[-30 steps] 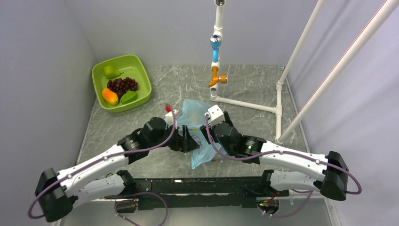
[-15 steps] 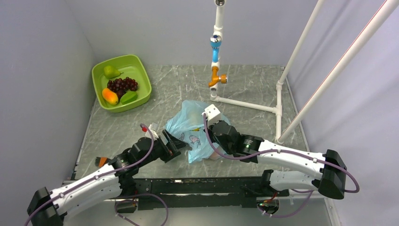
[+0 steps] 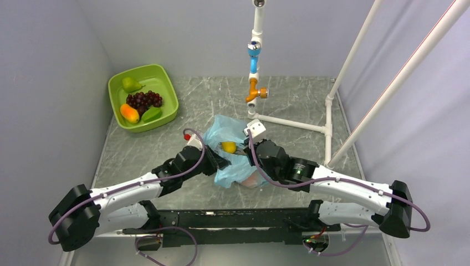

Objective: Take the fake fruits out of the plastic bag

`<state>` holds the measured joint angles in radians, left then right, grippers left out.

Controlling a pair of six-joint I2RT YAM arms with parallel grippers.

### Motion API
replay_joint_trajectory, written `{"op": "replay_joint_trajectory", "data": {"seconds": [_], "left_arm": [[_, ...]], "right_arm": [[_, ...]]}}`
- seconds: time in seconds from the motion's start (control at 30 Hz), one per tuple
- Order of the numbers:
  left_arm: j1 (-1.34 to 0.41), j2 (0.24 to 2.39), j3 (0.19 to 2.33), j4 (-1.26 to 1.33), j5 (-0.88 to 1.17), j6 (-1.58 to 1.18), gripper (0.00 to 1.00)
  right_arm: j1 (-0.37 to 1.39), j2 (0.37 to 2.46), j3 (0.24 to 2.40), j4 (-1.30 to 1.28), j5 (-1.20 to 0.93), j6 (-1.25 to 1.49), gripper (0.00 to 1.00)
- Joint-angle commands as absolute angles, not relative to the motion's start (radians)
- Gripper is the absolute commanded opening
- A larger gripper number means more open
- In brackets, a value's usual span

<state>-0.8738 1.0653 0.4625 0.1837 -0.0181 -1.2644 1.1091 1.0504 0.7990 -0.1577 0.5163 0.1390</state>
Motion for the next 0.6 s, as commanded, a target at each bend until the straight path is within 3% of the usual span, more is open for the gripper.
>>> {"op": "replay_joint_trajectory", "data": {"seconds": [0.0, 0.03, 0.2, 0.37, 0.57], "left_arm": [[-0.85, 1.065, 0.393, 0.247, 0.057, -1.135, 0.06], [-0.841, 1.064, 0.378, 0.231, 0.086, -1.101, 0.01], [-0.834, 0.923, 0.324, 0.084, 0.135, -0.929, 0.0], [-0.834, 0.754, 0.426, -0.231, 0.198, -0.788, 0.0], [-0.834, 0.655, 0.293, -0.123, 0.29, -0.862, 0.0]], "right_arm": [[1.089, 1.004, 0.861, -0.152, 0.569, 0.152, 0.0], [1.075, 1.006, 0.878, -0.16, 0.571, 0.149, 0.0], [0.989, 1.034, 0.969, -0.172, 0.553, 0.112, 0.0], [0.962, 1.021, 1.012, -0.182, 0.564, 0.105, 0.0], [0.96, 1.006, 0.926, -0.219, 0.447, 0.191, 0.0]]}}
